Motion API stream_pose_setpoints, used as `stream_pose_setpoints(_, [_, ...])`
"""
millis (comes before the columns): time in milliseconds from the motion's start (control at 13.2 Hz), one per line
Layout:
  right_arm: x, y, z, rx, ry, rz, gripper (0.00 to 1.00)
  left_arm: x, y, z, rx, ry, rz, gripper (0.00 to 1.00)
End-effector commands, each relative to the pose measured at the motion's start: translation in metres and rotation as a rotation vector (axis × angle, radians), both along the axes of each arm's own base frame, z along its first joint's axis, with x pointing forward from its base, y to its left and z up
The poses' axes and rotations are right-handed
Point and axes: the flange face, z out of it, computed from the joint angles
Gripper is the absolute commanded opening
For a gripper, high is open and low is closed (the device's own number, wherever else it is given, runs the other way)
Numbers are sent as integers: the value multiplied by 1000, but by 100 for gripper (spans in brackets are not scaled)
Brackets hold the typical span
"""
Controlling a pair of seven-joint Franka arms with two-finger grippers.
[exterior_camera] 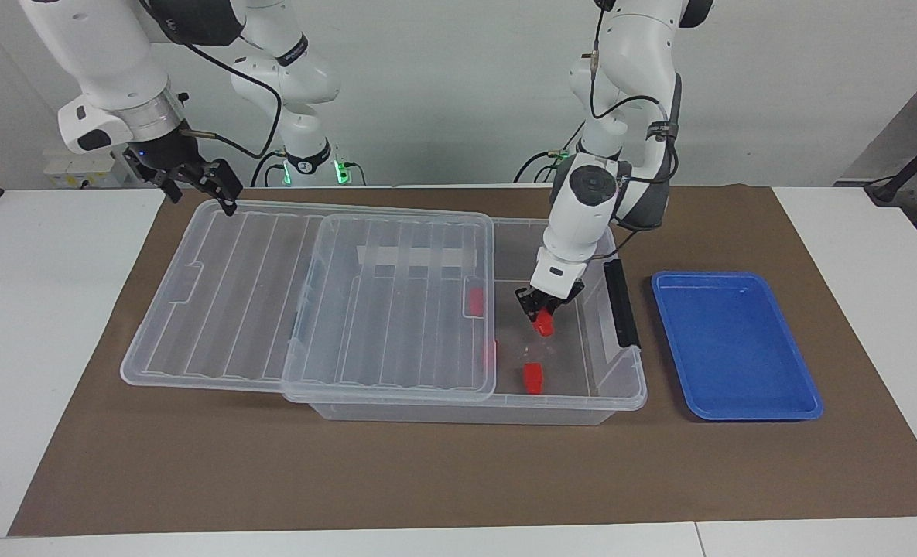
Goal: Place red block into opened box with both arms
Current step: 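Lower the red block into the box and open the left gripper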
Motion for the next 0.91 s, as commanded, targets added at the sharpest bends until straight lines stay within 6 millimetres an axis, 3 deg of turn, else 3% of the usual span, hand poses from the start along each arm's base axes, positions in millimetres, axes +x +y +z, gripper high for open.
stream_pose_setpoints(0, [-9, -4, -2, 17, 1, -12, 100, -7, -4, -15, 21, 0, -24, 9])
stream_pose_setpoints(228, [-6, -3, 0, 17, -24, -10, 100, -16, -9, -23, 22, 1, -39, 13])
stream_pose_setpoints(456, [-3, -5, 0, 17, -44, -13, 96, -17, -9, -26, 16, -11, -35, 38])
stream_pose_setpoints(532, [-3, -6, 1, 15, -45, -15, 52, -14, -9, -22, 10, -19, -29, 63])
stream_pose_setpoints(608, [-3, -10, 0, 15, -47, -21, 13, -11, -9, -20, 9, -23, -27, 100])
stream_pose_setpoints(684, [-2, -13, -3, 15, -55, -30, 0, -8, -8, -15, 9, -25, -24, 100])
stream_pose_setpoints(836, [-4, -39, -14, 13, -91, -17, 0, 1, -5, 11, 19, -8, -16, 100])
